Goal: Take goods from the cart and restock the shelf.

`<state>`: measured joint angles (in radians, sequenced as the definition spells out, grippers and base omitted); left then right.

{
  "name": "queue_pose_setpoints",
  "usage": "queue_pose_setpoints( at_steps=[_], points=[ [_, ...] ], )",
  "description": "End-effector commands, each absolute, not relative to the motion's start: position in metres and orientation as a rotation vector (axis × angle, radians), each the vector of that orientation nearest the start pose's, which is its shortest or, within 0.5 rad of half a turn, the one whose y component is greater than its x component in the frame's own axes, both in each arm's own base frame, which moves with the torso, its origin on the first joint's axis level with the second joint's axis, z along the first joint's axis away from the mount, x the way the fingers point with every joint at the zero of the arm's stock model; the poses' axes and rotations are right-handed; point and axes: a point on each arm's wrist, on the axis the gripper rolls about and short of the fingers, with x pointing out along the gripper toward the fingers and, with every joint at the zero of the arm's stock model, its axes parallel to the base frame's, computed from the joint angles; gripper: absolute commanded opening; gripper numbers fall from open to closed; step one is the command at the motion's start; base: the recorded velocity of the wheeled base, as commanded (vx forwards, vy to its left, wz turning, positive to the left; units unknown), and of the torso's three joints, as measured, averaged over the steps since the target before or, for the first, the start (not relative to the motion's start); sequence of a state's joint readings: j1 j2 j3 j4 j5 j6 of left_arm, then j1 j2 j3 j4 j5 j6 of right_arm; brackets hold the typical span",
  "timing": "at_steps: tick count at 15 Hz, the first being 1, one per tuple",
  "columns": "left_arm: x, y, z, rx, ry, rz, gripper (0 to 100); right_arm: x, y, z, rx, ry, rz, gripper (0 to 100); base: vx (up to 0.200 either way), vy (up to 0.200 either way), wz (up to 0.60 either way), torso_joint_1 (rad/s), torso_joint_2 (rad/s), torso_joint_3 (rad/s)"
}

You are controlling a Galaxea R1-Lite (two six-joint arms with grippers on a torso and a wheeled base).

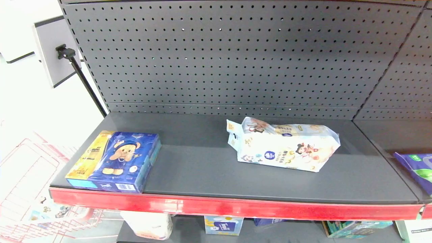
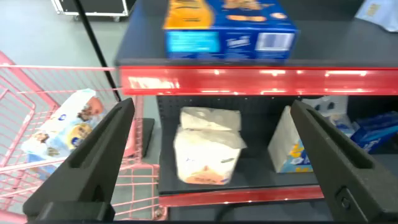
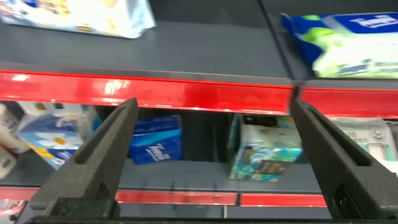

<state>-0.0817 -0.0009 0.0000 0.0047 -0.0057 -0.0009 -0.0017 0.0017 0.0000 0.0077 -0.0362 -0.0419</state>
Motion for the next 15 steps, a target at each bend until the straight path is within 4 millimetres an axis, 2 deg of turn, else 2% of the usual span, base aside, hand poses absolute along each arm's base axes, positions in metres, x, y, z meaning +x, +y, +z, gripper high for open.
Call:
queue_pose_setpoints(
  at_steps=[1,15],
  points=[
    [-0.0227,0.0017,0.0750,-0.001,0.005,-0.089,100,-0.0226,-0.0008,0.0748,-0.042,0.012,-0.038,100,0.000,0.200,0.00,0.002,0.00,0.007],
    [-0.0227,0.0019,0.0750,-0.001,0.005,-0.084,100,-0.0226,-0.0007,0.0748,-0.042,0.012,-0.038,100,0.000,0.200,0.00,0.003,0.00,0.002]
  ],
)
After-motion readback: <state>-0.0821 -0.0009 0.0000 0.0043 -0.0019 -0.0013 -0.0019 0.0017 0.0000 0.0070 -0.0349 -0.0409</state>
